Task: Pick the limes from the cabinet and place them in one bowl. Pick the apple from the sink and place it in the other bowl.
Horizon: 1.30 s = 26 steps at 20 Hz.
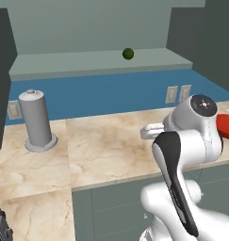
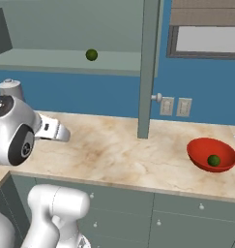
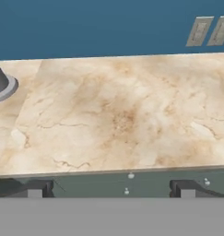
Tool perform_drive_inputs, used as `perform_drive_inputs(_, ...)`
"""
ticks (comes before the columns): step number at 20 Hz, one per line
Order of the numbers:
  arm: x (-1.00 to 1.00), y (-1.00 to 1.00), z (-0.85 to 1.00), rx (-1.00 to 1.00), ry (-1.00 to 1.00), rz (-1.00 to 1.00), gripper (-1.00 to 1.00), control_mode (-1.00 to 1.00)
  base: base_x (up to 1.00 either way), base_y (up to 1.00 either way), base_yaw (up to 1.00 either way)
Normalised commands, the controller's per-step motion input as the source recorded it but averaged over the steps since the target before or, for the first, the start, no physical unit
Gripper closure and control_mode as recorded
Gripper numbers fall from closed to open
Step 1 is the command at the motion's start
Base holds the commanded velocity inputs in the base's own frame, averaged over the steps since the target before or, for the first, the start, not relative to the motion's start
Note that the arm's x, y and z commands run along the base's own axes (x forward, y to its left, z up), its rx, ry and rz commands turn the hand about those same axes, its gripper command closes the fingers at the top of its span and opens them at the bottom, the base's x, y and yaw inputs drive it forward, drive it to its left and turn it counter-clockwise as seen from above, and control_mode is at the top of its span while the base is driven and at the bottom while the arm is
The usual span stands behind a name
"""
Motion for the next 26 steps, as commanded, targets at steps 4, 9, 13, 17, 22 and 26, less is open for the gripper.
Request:
perform_drive_inputs(4,0.00,0.00,0.65,0.04,-0.01,0.00,-1.00,-1.00,0.00,0.00,0.00)
perform_drive_inputs(9,0.02,-0.02,0.56,0.06,-0.03,0.00,-1.00,-1.00,0.00,0.00,0.00)
perform_drive_inputs(13,-0.03,-0.03,0.67,0.03,-0.09,-0.02,-1.00,-1.00,0.00,0.00,0.00)
perform_drive_inputs(17,-0.05,-0.08,0.62,-0.01,-0.11,-0.05,-1.00,-1.00,0.00,0.00,0.00)
perform_drive_inputs(22,0.15,-0.09,0.41,-0.07,-0.18,-0.02,-1.00,-1.00,0.00,0.00,0.00)
perform_drive_inputs(26,0.20,-0.07,0.50,-0.03,-0.20,0.00,-1.00,-1.00,0.00,0.00,0.00)
